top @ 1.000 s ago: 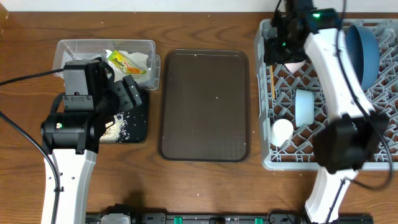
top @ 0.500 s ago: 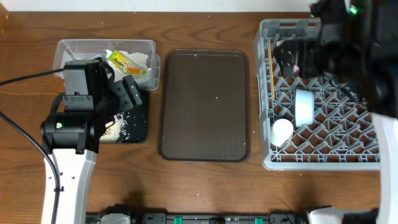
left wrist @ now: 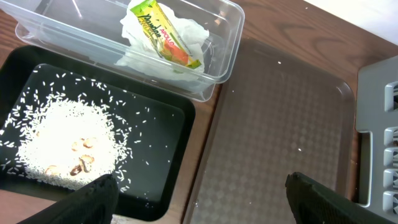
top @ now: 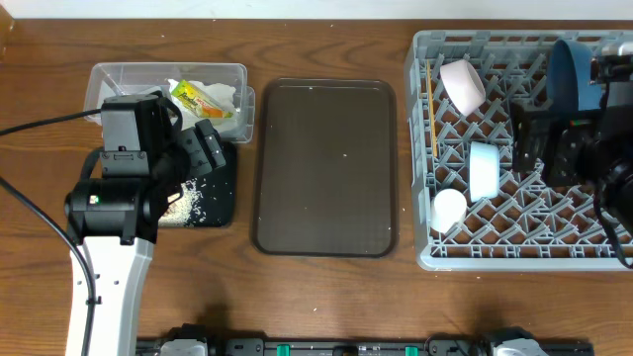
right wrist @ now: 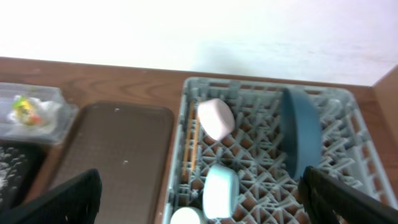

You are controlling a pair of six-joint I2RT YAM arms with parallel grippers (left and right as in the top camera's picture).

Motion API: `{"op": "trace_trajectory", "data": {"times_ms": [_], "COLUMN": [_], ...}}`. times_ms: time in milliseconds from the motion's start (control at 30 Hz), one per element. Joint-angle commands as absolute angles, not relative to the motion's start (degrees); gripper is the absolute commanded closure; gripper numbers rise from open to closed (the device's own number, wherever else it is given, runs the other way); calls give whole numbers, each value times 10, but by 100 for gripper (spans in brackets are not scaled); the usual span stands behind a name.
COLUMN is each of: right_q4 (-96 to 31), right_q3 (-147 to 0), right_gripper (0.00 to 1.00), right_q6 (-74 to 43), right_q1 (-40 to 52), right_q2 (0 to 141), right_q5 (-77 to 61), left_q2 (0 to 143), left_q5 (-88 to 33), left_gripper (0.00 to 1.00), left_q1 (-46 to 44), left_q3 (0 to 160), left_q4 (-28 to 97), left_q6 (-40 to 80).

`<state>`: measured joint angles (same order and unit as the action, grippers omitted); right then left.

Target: Sort waste into correct bins and load items into the dishwasher rack

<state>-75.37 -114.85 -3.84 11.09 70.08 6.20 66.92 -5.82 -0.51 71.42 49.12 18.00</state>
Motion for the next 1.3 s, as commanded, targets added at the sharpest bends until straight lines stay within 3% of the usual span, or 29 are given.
{"op": "trace_trajectory", "data": {"times_ms": [0,467,667,900,1267], "right_q4": [-704,-185,-41,6,-19], "right_q3": [-1064,-423,-207,-76,-3], "right_gripper": [1,1,1,1,1], "right_q6": [-24,3,3,-2,-18], "right_q1": [97,61,61,61,61], "right_q2": [678,355,239,129,28], "right_q5": [91,-21,-33,-33,-39], "left_q2": [670,670,670,670,670], "left_q5": [-54,-54,-53,-54,-53], "left_gripper": [11,11,11,11,11], "left_q1": [-3,-3,-3,-3,-3], "left_q3": [727,727,727,727,727], "left_q4": [493,493,493,493,493], "left_q6": [177,177,177,177,177]}}
